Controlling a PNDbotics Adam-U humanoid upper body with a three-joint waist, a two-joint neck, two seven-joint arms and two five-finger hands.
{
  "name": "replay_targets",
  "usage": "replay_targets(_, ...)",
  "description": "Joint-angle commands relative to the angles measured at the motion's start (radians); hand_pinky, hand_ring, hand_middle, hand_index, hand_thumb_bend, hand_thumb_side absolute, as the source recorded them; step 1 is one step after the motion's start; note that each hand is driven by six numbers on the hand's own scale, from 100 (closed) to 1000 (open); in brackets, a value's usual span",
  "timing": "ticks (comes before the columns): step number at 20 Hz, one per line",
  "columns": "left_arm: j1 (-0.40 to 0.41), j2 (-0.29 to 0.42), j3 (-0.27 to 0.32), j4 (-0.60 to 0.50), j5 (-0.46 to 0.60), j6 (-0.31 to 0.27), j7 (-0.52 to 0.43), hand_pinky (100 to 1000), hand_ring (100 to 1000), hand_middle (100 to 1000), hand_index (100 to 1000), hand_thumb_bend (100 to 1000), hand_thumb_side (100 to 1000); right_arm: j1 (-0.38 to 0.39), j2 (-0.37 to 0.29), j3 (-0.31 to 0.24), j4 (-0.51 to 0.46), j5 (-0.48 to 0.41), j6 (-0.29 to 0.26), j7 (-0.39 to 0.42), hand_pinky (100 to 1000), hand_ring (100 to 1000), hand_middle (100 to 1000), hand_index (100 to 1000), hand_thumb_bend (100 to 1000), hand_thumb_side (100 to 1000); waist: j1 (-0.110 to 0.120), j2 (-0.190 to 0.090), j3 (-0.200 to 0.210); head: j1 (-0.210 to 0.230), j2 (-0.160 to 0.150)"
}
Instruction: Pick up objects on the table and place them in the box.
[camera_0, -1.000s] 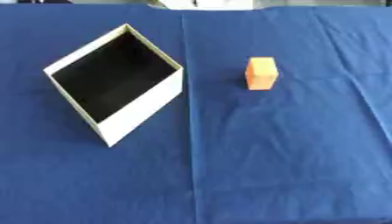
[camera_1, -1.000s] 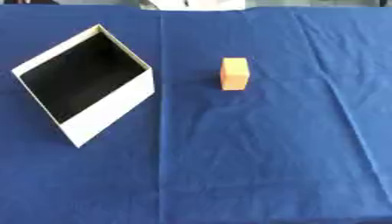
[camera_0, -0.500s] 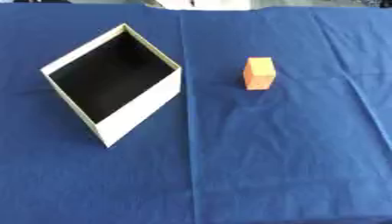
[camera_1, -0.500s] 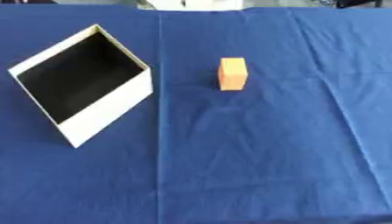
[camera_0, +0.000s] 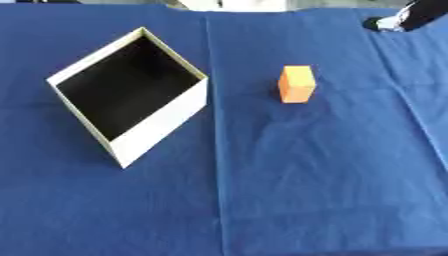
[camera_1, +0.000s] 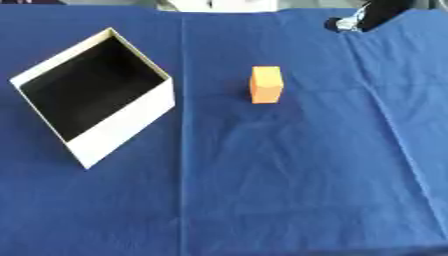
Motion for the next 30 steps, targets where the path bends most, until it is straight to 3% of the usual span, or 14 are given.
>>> replay_targets(1, -0.010, 0.013, -0.001, -0.020, 0.008, 0.001, -0.005, 417, 546, 618, 688, 144, 640, -0.046, 0.019, 0.002, 0.063, -0.035, -0.044, 0.046, 935, 960, 939, 1000, 345, 429, 0.003, -0.023, -0.001, -0.010, -0.004)
replay_targets(4, -0.012, 0.012, -0.002, -0.020, 0.010, 0.002, -0.007, 417, 546, 618, 688, 138, 638, -0.066, 0.045, -0.004, 0.108, -0.044, -0.093, 0.096, 935, 946, 943, 1000, 320, 346, 0.006, -0.024, 0.000, -0.014, -0.007)
replay_targets(9, -0.016, 0.012, -0.004, -0.020, 0.012, 0.002, -0.011, 417, 546, 618, 688, 128, 635, -0.081, 0.073, -0.013, 0.139, -0.048, -0.149, 0.177, 937, 942, 946, 1000, 308, 292, 0.007, -0.024, 0.001, -0.022, -0.005)
replay_targets(20, -0.021, 0.007, -0.005, -0.020, 0.018, 0.003, -0.018, 417, 546, 617, 688, 112, 628, -0.081, 0.128, -0.003, 0.136, -0.133, -0.131, 0.355, 964, 970, 947, 1000, 310, 325, 0.007, -0.021, 0.009, -0.041, 0.005)
replay_targets(30, -0.022, 0.000, -0.009, -0.020, 0.022, 0.009, -0.032, 416, 545, 618, 688, 100, 627, -0.074, 0.156, 0.046, 0.105, -0.164, -0.119, 0.436, 963, 968, 950, 1000, 357, 430, 0.004, -0.016, 0.018, -0.045, 0.016)
